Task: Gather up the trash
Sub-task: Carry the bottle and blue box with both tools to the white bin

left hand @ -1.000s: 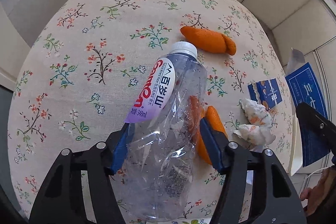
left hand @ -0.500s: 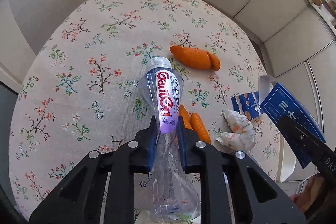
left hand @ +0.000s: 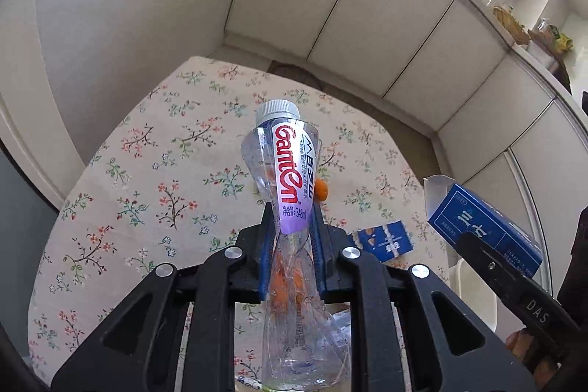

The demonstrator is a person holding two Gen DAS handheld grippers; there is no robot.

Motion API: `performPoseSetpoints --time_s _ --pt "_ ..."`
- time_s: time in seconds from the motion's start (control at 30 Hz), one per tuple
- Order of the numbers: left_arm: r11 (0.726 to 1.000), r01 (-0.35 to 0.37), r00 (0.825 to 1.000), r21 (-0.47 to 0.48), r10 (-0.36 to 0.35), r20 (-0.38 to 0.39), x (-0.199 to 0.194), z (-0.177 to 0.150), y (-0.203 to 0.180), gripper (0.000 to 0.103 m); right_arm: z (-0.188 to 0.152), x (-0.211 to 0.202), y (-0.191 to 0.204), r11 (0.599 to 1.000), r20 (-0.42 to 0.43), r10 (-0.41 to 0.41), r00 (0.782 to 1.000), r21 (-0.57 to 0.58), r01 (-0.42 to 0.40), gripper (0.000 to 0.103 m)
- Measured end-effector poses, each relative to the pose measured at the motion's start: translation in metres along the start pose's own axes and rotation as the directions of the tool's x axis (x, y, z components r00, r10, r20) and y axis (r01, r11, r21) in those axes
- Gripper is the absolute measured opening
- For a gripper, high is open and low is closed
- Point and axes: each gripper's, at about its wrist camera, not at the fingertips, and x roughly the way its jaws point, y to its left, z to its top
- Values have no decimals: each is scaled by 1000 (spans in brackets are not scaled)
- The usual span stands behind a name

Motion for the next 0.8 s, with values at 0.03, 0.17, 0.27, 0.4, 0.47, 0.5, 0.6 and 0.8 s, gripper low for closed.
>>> performPoseSetpoints --time_s 0.03,0.17,0.27,0.4,0.47,0.5,0.6,0.8 --pt "1000 11 1000 4 -11 13 -4 2 -5 18 1 -6 -3 1000 21 -4 1000 5 4 55" --pt "999 48 998 22 -49 49 -17 4 -25 18 6 -26 -16 1000 78 -17 997 28 14 55" --pt "996 78 995 36 -80 62 -23 4 -41 18 6 -41 -29 999 112 -37 993 43 32 55" --pt "991 113 990 64 -118 72 -25 2 -64 18 5 -60 -50 996 147 -73 986 59 65 55" --pt "988 127 988 82 -134 80 -24 0 -76 18 4 -69 -60 994 161 -92 983 69 82 55" --pt "987 136 986 89 -144 81 -24 -2 -81 18 3 -74 -67 993 169 -106 980 76 94 55" --pt "980 165 982 112 -174 75 -22 -6 -101 18 -1 -89 -89 987 188 -144 972 100 127 55" --pt "965 203 975 165 -215 61 -19 -19 -137 18 -9 -112 -131 971 203 -205 958 168 172 55"
